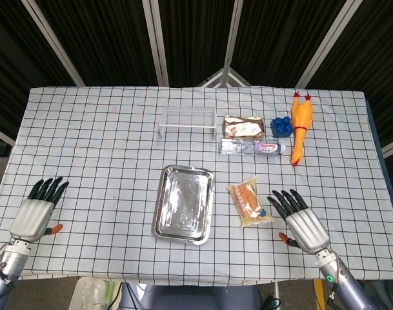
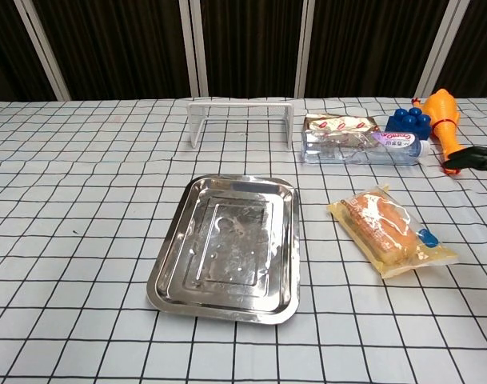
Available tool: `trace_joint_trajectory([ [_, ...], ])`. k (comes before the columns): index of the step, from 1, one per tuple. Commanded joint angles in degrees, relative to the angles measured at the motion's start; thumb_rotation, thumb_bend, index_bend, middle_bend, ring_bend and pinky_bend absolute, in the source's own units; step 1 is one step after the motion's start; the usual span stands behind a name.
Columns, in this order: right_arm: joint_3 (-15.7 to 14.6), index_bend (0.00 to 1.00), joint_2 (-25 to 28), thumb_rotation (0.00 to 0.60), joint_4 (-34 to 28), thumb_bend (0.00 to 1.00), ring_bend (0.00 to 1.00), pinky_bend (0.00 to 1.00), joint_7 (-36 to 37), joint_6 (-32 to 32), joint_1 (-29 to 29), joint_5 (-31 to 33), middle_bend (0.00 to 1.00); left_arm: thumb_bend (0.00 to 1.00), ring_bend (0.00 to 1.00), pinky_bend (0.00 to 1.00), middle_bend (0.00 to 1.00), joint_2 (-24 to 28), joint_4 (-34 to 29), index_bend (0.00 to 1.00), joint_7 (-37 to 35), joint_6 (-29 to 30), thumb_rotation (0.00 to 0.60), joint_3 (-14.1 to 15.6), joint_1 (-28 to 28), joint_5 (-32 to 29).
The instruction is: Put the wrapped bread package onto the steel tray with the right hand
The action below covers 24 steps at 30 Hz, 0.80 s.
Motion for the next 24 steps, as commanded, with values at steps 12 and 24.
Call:
trace_joint_trajectory([
  [12,5.6,0.0,-8.9,0.6,1.6,0.31,0.0,0.0,-13.8,-15.1,10.1,15.3,0.0,0.05,0.0,0.0,0.0,-0.9,2.1,0.0,0.7,-4.7,0.6,-1.7,-2.0,-5.7],
  [24,5.3,0.0,-11.5,0.6,5.8,0.31,0.0,0.25,-14.0,-18.4,13.0,20.0,0.0,0.05,0.0,0.0,0.0,-0.6,2.2,0.0,0.2,-4.9,0.6,-1.8,-2.2,-7.0],
])
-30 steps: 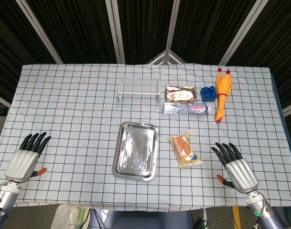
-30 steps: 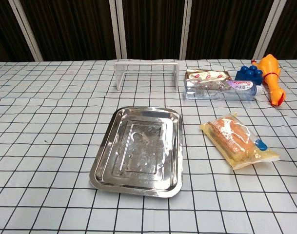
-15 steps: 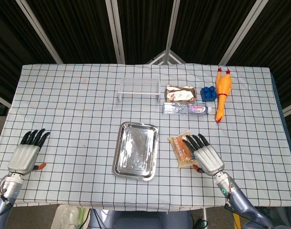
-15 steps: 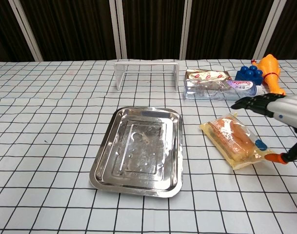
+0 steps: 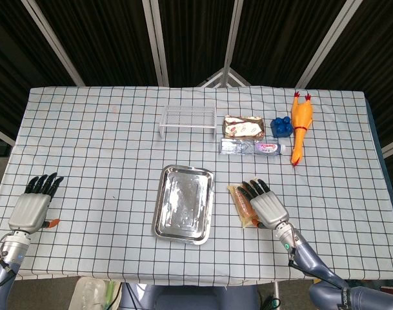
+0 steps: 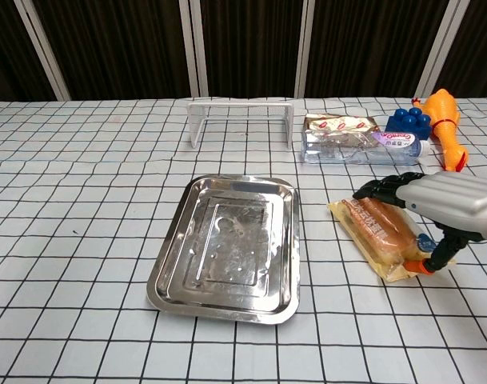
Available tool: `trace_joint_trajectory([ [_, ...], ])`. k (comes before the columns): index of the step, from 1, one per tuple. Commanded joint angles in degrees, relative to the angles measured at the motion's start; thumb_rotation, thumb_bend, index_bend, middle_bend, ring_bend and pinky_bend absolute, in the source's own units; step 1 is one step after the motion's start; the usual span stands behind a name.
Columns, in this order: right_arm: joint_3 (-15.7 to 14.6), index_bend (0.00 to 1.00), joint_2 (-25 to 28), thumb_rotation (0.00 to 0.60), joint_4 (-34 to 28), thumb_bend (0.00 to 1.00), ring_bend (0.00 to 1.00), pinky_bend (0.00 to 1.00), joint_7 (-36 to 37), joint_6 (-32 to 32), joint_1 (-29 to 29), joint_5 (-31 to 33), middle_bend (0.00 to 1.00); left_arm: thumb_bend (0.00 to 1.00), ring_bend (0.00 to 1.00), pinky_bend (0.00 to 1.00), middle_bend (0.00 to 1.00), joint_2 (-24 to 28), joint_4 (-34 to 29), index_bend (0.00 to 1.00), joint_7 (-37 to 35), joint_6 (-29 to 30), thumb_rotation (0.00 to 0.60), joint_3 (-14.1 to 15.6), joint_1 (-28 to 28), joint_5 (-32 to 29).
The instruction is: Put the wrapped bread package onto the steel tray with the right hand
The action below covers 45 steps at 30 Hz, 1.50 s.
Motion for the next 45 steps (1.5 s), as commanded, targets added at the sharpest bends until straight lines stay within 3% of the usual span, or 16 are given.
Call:
trace_joint_trajectory([
  [1,-0.2,0.0,-0.2,0.6,0.4,0.31,0.01,0.32,0.9,0.0,0.3,0.1,0.02,0.05,0.0,0.0,0.0,0.0,0.0,0.0,-0.1,-0.1,0.6,0.0,0.0,-0.2],
  [3,-0.3,0.03,-0.3,0.6,0.5,0.31,0.1,0.46,2.0,0.2,0.5,-0.3,0.12,0.05,0.0,0.0,0.0,0.1,0.0,0.0,-0.1,-0.1,0.6,0.0,-0.1,-0.3],
  [5,-0.6,0.13,-0.4,0.6,0.7,0.31,0.26,0.58,3.2,0.9,0.5,-1.3,0.28,0.05,0.0,0.0,0.0,0.1,-0.1,0.0,-0.1,0.0,0.6,0.1,-0.1,-0.3],
  [11,-1.4,0.36,-1.0,0.6,1.3,0.31,0.41,0.71,5.2,1.9,0.8,-2.7,0.46,0.05,0.0,0.0,0.0,0.4,-0.4,0.0,-0.5,0.5,0.6,0.3,0.0,0.1],
  [20,-1.1,0.37,-1.5,0.6,-0.5,0.31,0.42,0.71,3.3,3.8,1.8,-3.4,0.46,0.05,0.0,0.0,0.0,0.9,-0.6,0.0,-1.5,1.0,0.6,0.4,0.1,0.4],
  [27,1.8,0.37,-2.1,0.6,-8.2,0.31,0.42,0.71,-4.6,2.9,5.4,-0.4,0.46,0.05,0.0,0.0,0.0,1.0,-0.6,0.0,-1.8,0.8,0.6,0.5,0.0,0.3],
  [37,6.7,0.37,-8.3,0.6,-16.9,0.31,0.42,0.71,-21.6,2.0,13.7,12.7,0.46,0.05,0.0,0.0,0.0,1.7,-0.5,0.0,-3.4,0.8,0.6,0.4,0.0,0.2],
  [45,10.1,0.37,-18.0,0.6,-11.3,0.31,0.43,0.71,-30.1,5.2,21.7,27.3,0.47,0.05,0.0,0.0,0.0,2.1,-0.6,0.0,-4.2,1.0,0.6,0.9,0.0,1.1],
])
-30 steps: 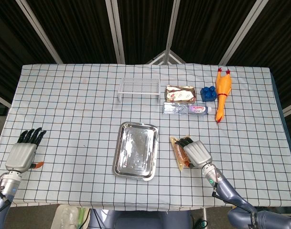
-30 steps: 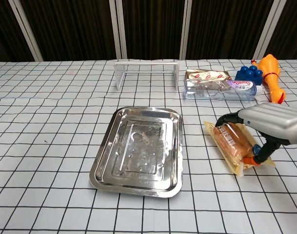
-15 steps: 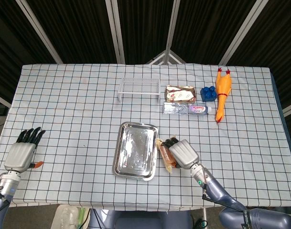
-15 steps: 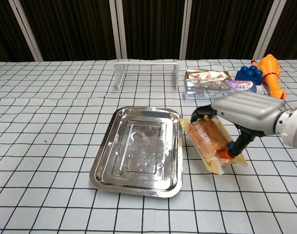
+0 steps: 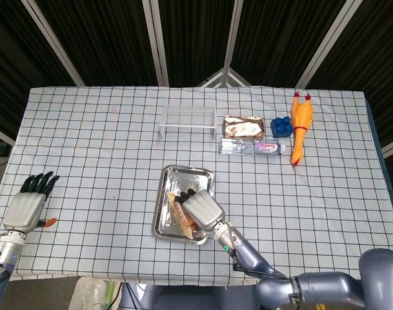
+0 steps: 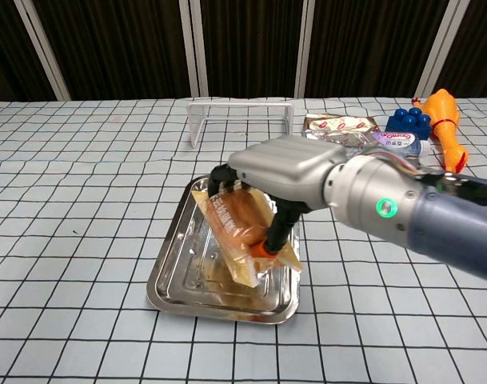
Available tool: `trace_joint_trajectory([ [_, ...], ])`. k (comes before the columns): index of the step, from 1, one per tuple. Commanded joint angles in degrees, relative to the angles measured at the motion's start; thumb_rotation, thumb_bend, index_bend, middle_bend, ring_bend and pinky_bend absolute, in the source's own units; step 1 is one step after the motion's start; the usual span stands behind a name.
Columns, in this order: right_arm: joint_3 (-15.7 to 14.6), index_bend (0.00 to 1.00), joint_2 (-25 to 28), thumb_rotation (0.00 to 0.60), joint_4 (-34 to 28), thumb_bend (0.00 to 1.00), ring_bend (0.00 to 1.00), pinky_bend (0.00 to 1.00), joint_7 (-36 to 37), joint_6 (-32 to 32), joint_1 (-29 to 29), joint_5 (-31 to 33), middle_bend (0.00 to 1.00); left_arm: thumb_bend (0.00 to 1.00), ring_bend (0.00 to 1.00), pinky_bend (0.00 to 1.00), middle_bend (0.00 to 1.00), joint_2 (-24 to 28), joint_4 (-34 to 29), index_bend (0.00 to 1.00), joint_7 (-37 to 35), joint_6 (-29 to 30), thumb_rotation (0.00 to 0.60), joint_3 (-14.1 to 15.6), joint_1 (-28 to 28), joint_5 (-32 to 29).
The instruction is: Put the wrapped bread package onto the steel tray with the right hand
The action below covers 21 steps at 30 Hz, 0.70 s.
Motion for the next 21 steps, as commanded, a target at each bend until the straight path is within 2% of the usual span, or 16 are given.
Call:
trace_joint_trajectory([
  [1,2.3,0.37,-5.4,0.6,4.2,0.31,0.43,0.71,-4.7,2.4,4.9,6.9,0.47,0.05,0.0,0.0,0.0,0.2,-0.1,0.0,-0.4,0.3,0.6,0.1,0.1,0.3],
  [3,2.6,0.34,-6.3,0.6,5.4,0.31,0.43,0.71,-5.3,2.9,6.1,9.0,0.47,0.05,0.0,0.0,0.0,0.4,0.0,0.0,-0.8,0.1,0.6,0.2,0.1,0.3],
  [4,2.7,0.28,-6.5,0.6,5.8,0.31,0.41,0.71,-5.4,3.1,6.5,9.7,0.46,0.05,0.0,0.0,0.0,0.5,0.0,0.0,-1.2,-0.1,0.6,0.2,0.1,0.3],
  [5,2.6,0.17,-6.6,0.6,6.2,0.31,0.36,0.68,-5.5,3.3,6.9,10.3,0.42,0.05,0.0,0.0,0.0,0.6,0.1,0.0,-1.5,-0.3,0.6,0.2,0.0,0.2],
  [6,2.6,0.1,-6.7,0.6,6.4,0.31,0.32,0.66,-5.7,3.6,7.2,10.9,0.37,0.05,0.0,0.0,0.0,0.6,0.3,0.0,-1.6,-0.4,0.6,0.2,0.0,0.2],
  [7,2.4,0.03,-6.6,0.6,6.5,0.31,0.22,0.61,-5.8,3.9,7.4,11.4,0.28,0.05,0.0,0.0,0.0,0.6,0.4,0.0,-1.8,-0.5,0.6,0.2,0.0,0.0],
  [8,2.3,0.0,-6.6,0.6,6.4,0.31,0.12,0.55,-5.8,4.1,7.5,11.7,0.18,0.05,0.0,0.0,0.0,0.6,0.4,0.0,-1.9,-0.6,0.6,0.1,-0.1,-0.1],
  [10,1.9,0.0,-6.1,0.6,5.6,0.31,0.02,0.47,-5.9,4.6,7.8,12.6,0.07,0.05,0.0,0.0,0.0,0.6,0.4,0.0,-1.9,-0.8,0.6,0.1,-0.1,-0.3],
  [12,1.4,0.0,-5.2,0.6,4.1,0.31,0.0,0.4,-6.3,5.7,7.9,13.2,0.02,0.05,0.0,0.0,0.0,0.6,0.4,0.0,-1.8,-0.8,0.6,0.1,-0.1,-0.4],
  [16,0.2,0.0,-2.6,0.6,-1.0,0.31,0.0,0.3,-7.4,7.8,7.6,15.5,0.0,0.05,0.0,0.0,0.0,0.5,0.3,0.0,-1.8,-0.4,0.6,0.3,-0.1,0.3],
  [21,-1.9,0.0,0.2,0.6,-7.3,0.31,0.0,0.28,-8.5,12.3,6.8,15.4,0.0,0.05,0.0,0.0,0.0,0.4,0.0,0.0,-1.7,0.1,0.6,1.0,0.1,1.6],
])
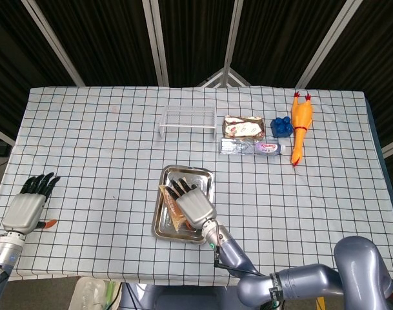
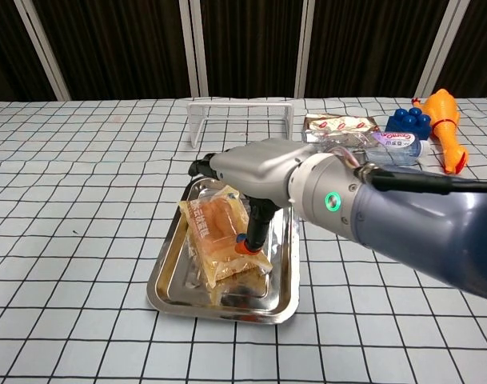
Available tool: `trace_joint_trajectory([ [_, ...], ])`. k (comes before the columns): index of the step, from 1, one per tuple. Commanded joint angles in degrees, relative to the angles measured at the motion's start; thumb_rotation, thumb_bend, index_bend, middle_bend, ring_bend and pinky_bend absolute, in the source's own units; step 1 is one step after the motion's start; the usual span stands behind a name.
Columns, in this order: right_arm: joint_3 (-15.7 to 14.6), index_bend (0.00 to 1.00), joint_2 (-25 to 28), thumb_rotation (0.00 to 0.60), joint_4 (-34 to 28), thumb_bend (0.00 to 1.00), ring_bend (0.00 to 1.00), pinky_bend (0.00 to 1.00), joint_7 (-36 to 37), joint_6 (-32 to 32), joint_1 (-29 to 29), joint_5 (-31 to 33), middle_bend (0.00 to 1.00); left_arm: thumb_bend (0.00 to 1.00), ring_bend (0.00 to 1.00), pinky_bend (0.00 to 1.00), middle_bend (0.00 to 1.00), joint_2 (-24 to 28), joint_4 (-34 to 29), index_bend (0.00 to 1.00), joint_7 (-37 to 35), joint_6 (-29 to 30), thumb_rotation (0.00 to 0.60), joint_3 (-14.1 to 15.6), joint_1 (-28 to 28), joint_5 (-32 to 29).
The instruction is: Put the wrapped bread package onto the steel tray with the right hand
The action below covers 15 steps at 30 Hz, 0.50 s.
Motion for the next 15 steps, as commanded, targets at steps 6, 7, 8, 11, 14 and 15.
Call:
trace_joint_trajectory([
  [6,-6.3,0.0,7.7,0.6,-11.9,0.31,0.0,0.21,-3.1,11.7,-3.9,-4.4,0.0,0.05,0.0,0.0,0.0,0.5,-1.0,0.0,-0.3,1.7,0.6,0.9,0.7,2.1],
  [7,-7.5,0.0,9.1,0.6,-13.2,0.31,0.0,0.18,-2.7,13.2,-5.0,-5.9,0.0,0.05,0.0,0.0,0.0,0.6,-1.1,0.0,-0.5,1.9,0.6,1.0,0.8,2.3],
  [8,-9.4,0.0,11.3,0.6,-15.1,0.31,0.0,0.14,-1.4,14.7,-6.8,-8.4,0.0,0.05,0.0,0.0,0.0,0.8,-1.3,0.0,-0.7,2.4,0.6,1.0,1.0,2.5],
  [11,-17.3,0.0,18.7,0.6,-17.1,0.31,0.0,0.04,5.8,18.6,-13.6,-18.3,0.0,0.05,0.0,0.0,0.0,1.2,-1.6,0.0,-1.4,3.7,0.6,1.2,1.5,3.5],
  [14,-26.1,0.0,24.4,0.6,-11.5,0.31,0.0,0.0,16.5,23.0,-20.9,-31.9,0.0,0.05,0.0,0.0,0.0,1.3,-1.8,0.0,-1.7,5.0,0.6,1.4,2.0,4.4],
  [15,-28.5,0.0,25.6,0.6,-8.1,0.31,0.0,0.0,20.7,24.5,-23.2,-35.8,0.0,0.05,0.0,0.0,0.0,1.2,-1.8,0.0,-1.8,5.5,0.6,1.4,2.1,4.7],
])
